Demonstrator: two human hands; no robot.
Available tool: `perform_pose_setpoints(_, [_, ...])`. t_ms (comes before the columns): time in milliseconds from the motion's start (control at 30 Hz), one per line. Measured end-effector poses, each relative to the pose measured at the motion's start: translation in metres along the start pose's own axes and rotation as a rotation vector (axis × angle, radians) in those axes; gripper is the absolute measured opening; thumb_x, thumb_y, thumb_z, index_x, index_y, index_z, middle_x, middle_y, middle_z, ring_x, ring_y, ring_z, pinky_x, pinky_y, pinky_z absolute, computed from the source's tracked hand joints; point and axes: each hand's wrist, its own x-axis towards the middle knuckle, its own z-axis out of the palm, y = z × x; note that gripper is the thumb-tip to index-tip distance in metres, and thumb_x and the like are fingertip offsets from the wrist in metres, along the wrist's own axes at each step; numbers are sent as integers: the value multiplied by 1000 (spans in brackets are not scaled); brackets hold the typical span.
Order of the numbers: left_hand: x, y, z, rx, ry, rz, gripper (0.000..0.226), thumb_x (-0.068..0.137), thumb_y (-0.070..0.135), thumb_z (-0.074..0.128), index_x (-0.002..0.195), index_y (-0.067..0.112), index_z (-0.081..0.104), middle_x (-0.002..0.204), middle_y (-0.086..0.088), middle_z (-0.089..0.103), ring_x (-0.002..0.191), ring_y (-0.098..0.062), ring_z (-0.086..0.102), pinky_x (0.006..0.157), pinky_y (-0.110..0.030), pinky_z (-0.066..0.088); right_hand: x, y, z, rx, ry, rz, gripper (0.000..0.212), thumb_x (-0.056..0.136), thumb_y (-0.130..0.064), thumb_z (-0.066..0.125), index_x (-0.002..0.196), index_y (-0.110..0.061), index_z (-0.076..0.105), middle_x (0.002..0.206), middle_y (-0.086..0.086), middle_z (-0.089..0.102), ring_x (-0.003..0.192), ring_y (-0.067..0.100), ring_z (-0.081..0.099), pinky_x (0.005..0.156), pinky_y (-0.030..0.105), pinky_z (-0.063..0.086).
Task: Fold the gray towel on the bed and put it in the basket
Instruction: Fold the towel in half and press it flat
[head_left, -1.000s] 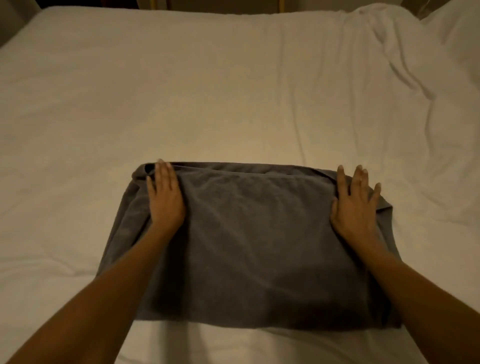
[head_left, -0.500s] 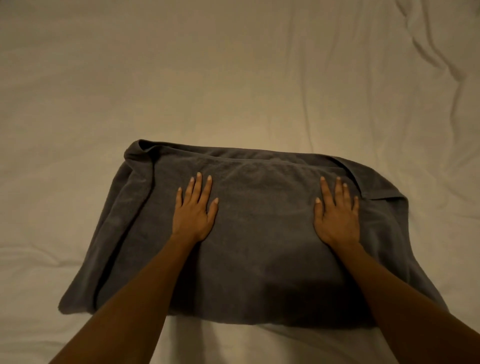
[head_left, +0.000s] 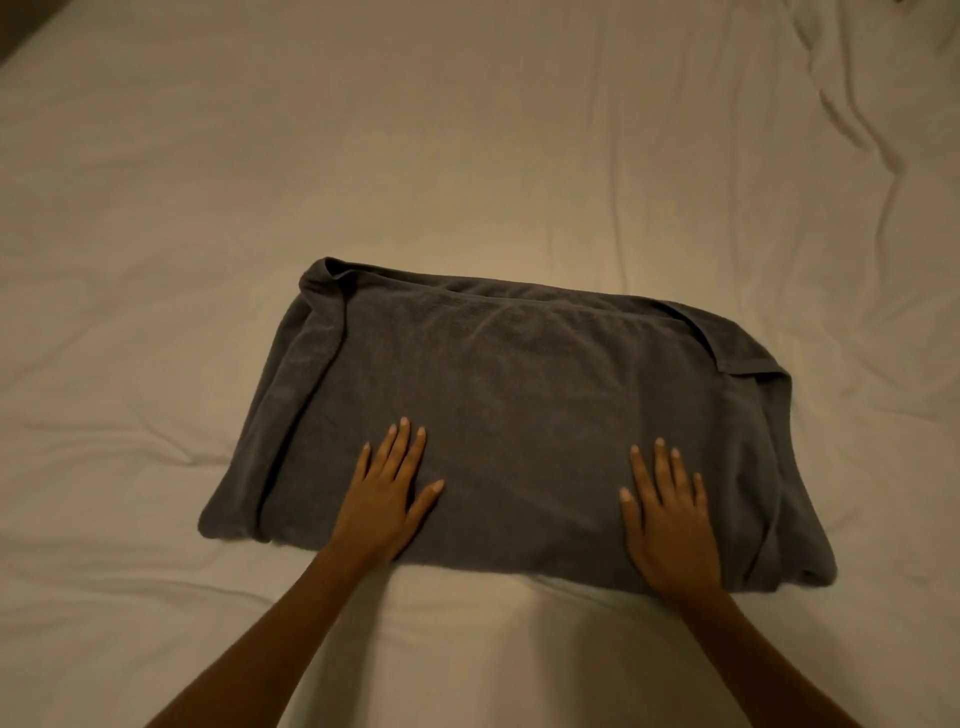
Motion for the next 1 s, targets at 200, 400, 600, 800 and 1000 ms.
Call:
perform_pose_setpoints(200, [-71, -36, 4, 205, -19, 181, 87, 86, 73, 26, 149, 13, 24, 156, -8, 20, 144, -18, 14, 116, -35, 0, -85, 24, 16, -91, -116, -141, 76, 88, -64, 30, 149, -20, 20, 156, 2, 15, 144, 18, 13, 116, 34, 5])
perform_pose_setpoints(400, [-56, -58, -6, 323, 62, 143, 62, 84, 30, 33, 140, 3, 37, 143, -21, 44, 129, -35, 46, 116, -36, 4, -67, 29, -2, -186, -66, -126, 74, 83, -47, 35, 148, -16, 21, 154, 13, 23, 140, 28, 21, 115, 42, 8])
perform_pose_setpoints(600, [-53, -56, -11, 279, 104, -15, 55, 88, 5, 48, 141, -4, 35, 144, -29, 37, 132, -45, 38, 107, -61, 27, -41, 31, -18, -226, -46, -110, 73, 85, -15, 60, 148, -20, 24, 151, 18, 29, 140, 35, 25, 114, 49, 17])
perform_pose_setpoints(800, [-78, -57, -22, 258, 78, -61, 59, 97, 4, 37, 149, 1, 10, 156, -21, 12, 146, -33, 10, 117, -50, 7, -69, 25, -36, -158, -102, -59, 66, 94, -16, 48, 150, -21, 14, 156, 14, 16, 144, 31, 13, 117, 41, 11])
perform_pose_setpoints(1000, [-146, -55, -13, 204, 37, -77, 61, 87, -5, 51, 143, -5, 28, 148, -26, 31, 139, -41, 29, 113, -53, 22, -139, 18, -42, -110, -144, -31, 63, 94, -12, 46, 149, -21, 15, 155, 15, 19, 143, 32, 16, 117, 43, 13])
